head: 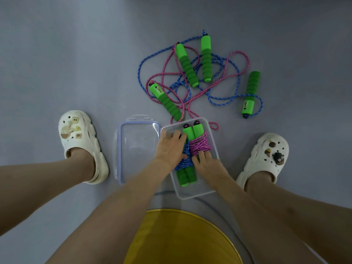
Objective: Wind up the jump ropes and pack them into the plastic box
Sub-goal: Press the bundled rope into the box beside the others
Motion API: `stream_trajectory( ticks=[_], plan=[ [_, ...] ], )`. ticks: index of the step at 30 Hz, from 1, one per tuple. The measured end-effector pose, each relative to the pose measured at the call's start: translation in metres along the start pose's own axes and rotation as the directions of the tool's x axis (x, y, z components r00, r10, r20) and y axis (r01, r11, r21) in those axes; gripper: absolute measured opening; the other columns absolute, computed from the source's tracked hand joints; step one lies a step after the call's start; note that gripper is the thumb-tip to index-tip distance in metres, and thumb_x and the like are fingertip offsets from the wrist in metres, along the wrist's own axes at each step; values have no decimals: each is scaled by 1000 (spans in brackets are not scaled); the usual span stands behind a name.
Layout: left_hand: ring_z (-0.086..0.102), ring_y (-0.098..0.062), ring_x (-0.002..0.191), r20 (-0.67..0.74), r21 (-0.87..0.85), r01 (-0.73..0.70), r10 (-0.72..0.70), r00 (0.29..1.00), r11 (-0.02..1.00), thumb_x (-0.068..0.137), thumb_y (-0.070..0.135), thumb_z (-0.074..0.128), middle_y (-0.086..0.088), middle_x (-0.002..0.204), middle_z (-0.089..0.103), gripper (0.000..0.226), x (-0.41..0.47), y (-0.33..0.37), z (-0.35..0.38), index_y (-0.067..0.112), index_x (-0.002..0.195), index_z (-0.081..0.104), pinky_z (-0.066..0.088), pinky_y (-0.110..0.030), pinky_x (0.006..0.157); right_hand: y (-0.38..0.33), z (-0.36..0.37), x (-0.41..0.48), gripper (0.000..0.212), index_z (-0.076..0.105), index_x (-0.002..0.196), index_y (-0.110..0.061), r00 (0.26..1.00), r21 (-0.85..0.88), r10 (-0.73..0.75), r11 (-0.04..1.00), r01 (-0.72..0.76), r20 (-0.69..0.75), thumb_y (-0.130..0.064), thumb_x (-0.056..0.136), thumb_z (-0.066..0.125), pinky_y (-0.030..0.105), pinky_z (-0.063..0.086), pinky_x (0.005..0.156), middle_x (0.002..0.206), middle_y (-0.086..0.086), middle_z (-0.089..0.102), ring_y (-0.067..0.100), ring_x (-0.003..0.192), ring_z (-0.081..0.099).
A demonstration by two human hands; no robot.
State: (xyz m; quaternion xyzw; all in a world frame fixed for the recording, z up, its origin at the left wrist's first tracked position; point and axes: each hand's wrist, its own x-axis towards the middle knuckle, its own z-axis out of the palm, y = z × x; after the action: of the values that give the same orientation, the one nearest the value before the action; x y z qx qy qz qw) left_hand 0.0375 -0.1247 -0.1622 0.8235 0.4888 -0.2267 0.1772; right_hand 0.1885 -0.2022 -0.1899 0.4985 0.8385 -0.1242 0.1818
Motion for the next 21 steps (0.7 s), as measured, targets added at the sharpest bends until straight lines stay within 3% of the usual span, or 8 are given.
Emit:
stream_trajectory(
  ticks=[9, 14, 18, 21],
  plan=[
    [53, -26, 110, -17, 2, 84, -84, 996, 996, 86, 41, 60, -5, 120, 50, 50, -12, 22, 18, 17, 125, 43, 17, -45, 111, -4, -9, 3, 36, 62, 76, -14, 998, 36, 54, 998, -53, -40, -13, 48, 84, 21, 34, 33, 70, 4, 55, 15, 58, 53],
    [52, -27, 114, 0, -7, 76, -76, 997, 997, 84, 47, 61, -4, 121, 49, 56, -10, 21, 22, 17, 127, 41, 16, -44, 110, -16, -10, -6, 41, 61, 88, -15, 972, 142, 234, 964, -227, -34, -13, 52, 82, 28, 45, 48, 82, 7, 57, 19, 70, 55],
    [47, -27, 123, -40, -64, 15, -18, 999, 998, 79, 52, 66, -5, 130, 46, 76, -19, 6, 20, 17, 139, 36, 13, -41, 107, -30, -15, -19, 51, 63, 100, -11, 943, 312, 329, 902, -299, -47, -14, 51, 77, 32, 48, 60, 86, 7, 59, 23, 70, 55],
    [60, -25, 109, -170, -24, 17, -21, 985, 1000, 58, 46, 86, -8, 122, 59, 83, -37, -8, 19, 13, 127, 54, 24, -41, 98, -40, -18, -19, 61, 66, 107, -7, 956, 357, 291, 898, -258, -40, -16, 48, 80, 30, 50, 59, 86, 5, 61, 20, 70, 58]
  ],
)
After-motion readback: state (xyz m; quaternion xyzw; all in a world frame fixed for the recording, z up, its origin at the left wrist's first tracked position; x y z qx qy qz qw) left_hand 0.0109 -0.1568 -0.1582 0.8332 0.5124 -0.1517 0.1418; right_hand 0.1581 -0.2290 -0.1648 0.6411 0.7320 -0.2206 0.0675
